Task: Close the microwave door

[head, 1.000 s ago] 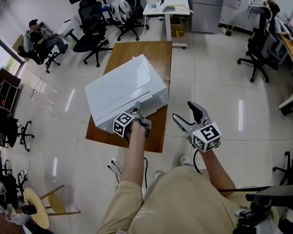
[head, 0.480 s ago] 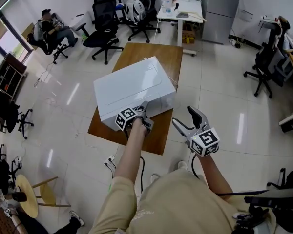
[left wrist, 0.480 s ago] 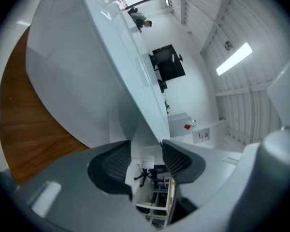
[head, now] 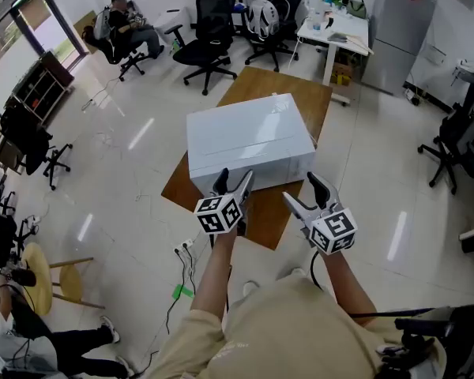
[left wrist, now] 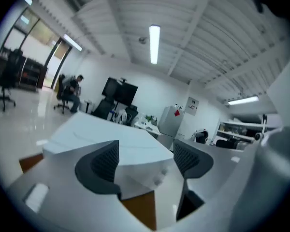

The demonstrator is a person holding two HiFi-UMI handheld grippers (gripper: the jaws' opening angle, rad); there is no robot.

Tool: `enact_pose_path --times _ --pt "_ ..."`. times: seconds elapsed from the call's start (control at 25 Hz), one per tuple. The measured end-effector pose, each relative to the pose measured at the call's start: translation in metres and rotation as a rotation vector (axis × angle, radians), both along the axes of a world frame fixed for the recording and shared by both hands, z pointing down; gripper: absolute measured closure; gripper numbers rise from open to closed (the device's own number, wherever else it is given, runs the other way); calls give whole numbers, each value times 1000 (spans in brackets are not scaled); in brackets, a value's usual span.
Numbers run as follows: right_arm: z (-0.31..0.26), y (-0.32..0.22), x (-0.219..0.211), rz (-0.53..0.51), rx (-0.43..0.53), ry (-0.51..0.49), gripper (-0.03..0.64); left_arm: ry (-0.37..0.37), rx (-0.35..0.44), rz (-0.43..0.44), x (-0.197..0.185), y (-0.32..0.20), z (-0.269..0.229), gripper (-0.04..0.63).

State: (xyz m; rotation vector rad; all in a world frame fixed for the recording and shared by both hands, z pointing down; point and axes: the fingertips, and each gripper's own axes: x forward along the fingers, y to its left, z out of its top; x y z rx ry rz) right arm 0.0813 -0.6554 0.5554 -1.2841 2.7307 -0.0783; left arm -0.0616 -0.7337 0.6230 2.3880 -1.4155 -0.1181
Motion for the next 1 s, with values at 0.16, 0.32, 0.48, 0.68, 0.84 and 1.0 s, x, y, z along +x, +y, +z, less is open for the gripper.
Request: enact_pose_path --times 0.16,0.32,0.48,0.68,0.84,1.0 --pt "-8 0 -1 38 21 -63 278 -130 245 -80 -26 37 -55 239" --pt "-16 -3 -7 73 72 -81 278 -268 360 -188 -63 69 -76 238" --pt "-16 0 -3 111 97 -98 278 -344 413 -308 -89 102 -85 205" --pt "-15 2 6 149 91 -67 278 -321 415 -340 -93 115 -84 172" --pt "-4 5 -4 151 92 -22 278 -313 405 -324 -88 111 -75 172" --pt "-11 15 -12 139 120 1 278 -334 417 -299 -75 115 -80 172"
